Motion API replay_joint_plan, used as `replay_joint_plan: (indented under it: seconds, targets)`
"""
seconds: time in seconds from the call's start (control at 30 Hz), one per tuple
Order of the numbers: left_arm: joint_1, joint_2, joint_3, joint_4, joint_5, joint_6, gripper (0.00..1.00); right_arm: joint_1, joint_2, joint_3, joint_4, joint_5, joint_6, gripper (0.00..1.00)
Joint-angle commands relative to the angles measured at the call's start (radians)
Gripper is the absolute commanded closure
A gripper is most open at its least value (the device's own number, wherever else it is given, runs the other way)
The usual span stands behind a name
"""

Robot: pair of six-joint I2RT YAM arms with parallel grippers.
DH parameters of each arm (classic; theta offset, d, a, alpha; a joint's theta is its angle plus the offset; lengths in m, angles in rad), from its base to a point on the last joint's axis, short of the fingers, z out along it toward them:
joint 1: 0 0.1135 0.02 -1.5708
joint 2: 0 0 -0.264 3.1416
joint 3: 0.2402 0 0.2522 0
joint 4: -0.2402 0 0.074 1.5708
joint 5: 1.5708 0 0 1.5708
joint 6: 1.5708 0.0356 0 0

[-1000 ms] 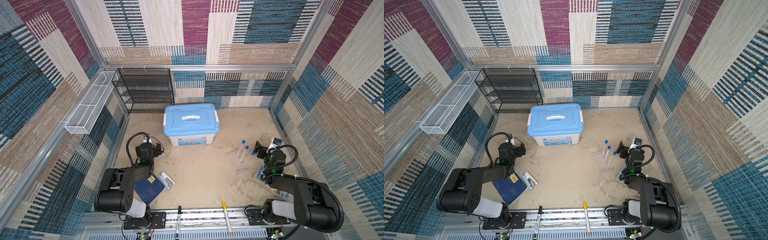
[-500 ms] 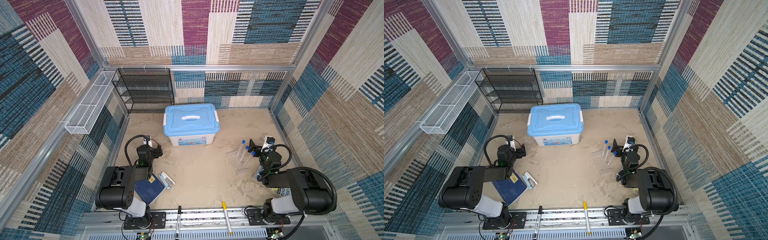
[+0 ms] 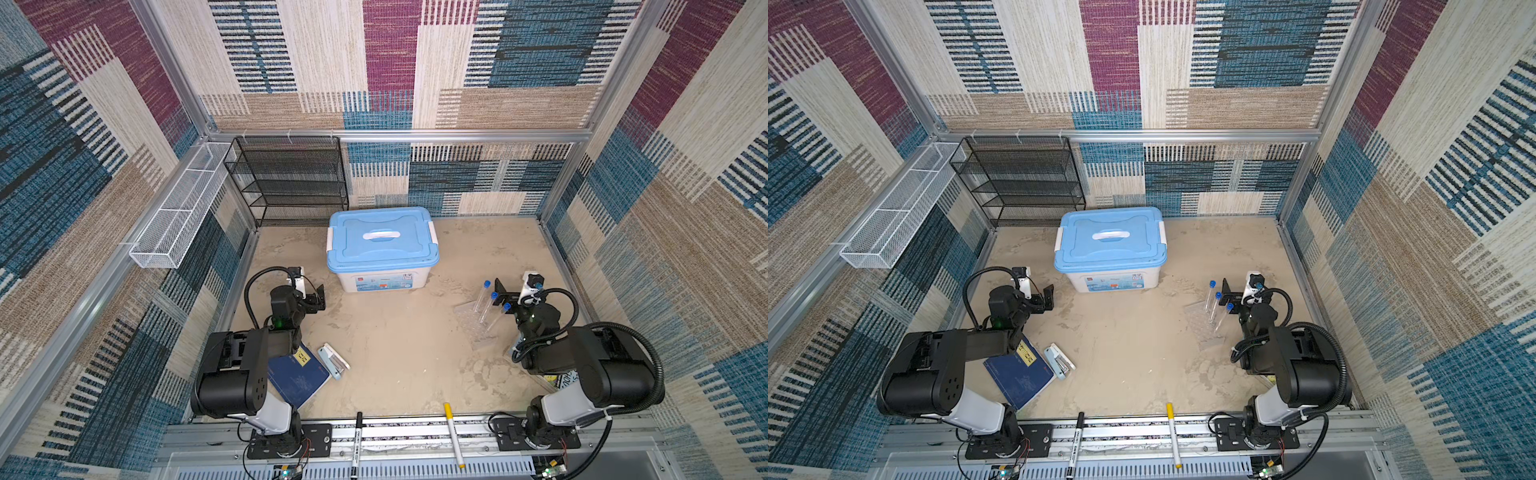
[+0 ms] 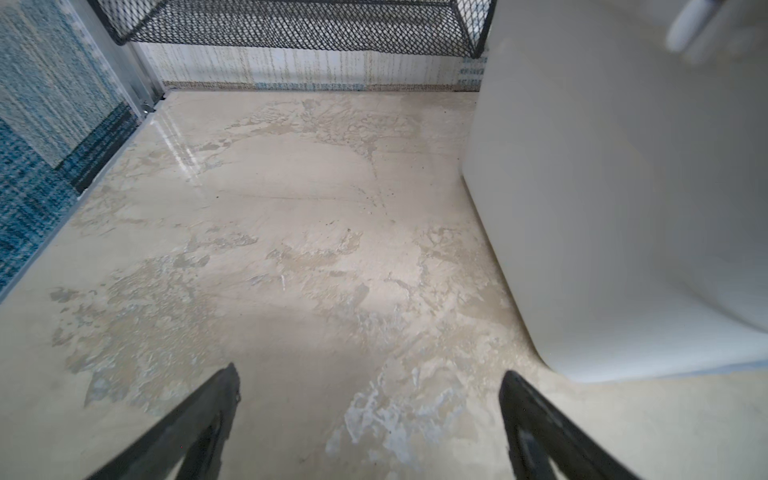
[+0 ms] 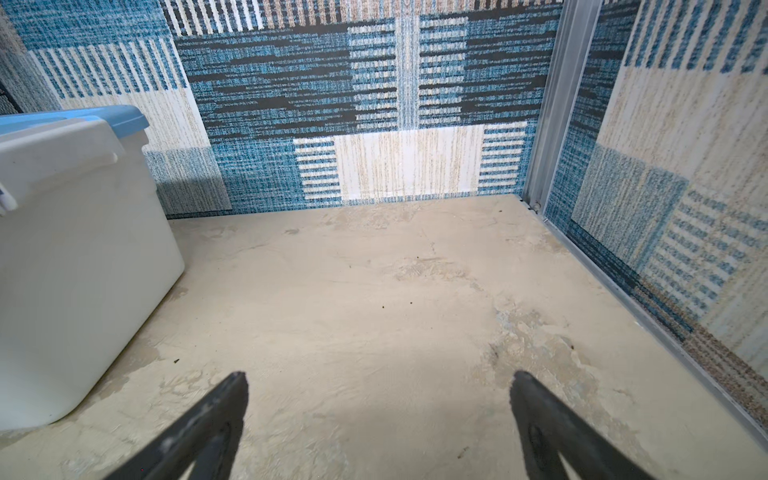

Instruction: Organize the chemistry lab equipment

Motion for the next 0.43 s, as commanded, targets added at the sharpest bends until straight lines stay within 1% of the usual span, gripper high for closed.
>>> replay_joint_plan:
  seconds: [0.0, 0.07, 0.13, 0.4]
  targets:
    - [0.002, -0.001, 0.005, 0.005, 0.014, 0.005, 0.01, 0.001, -0.001, 0.002, 0.043, -0.007, -0.011, 0.01]
    - [0.002, 0.0, 0.006, 0.005, 0.014, 0.006, 0.01, 0.001, -0.001, 0.009, 0.034, -0.019, -0.016, 0.01]
    - [0.002, -0.002, 0.007, 0.005, 0.014, 0.006, 0.01, 0.002, 0.001, 0.037, -0.017, -0.098, -0.048, 0.01]
    - [0.002, 0.0, 0.004, 0.006, 0.014, 0.006, 0.01, 0.001, 0.001, 0.033, -0.012, -0.1, -0.048, 0.01]
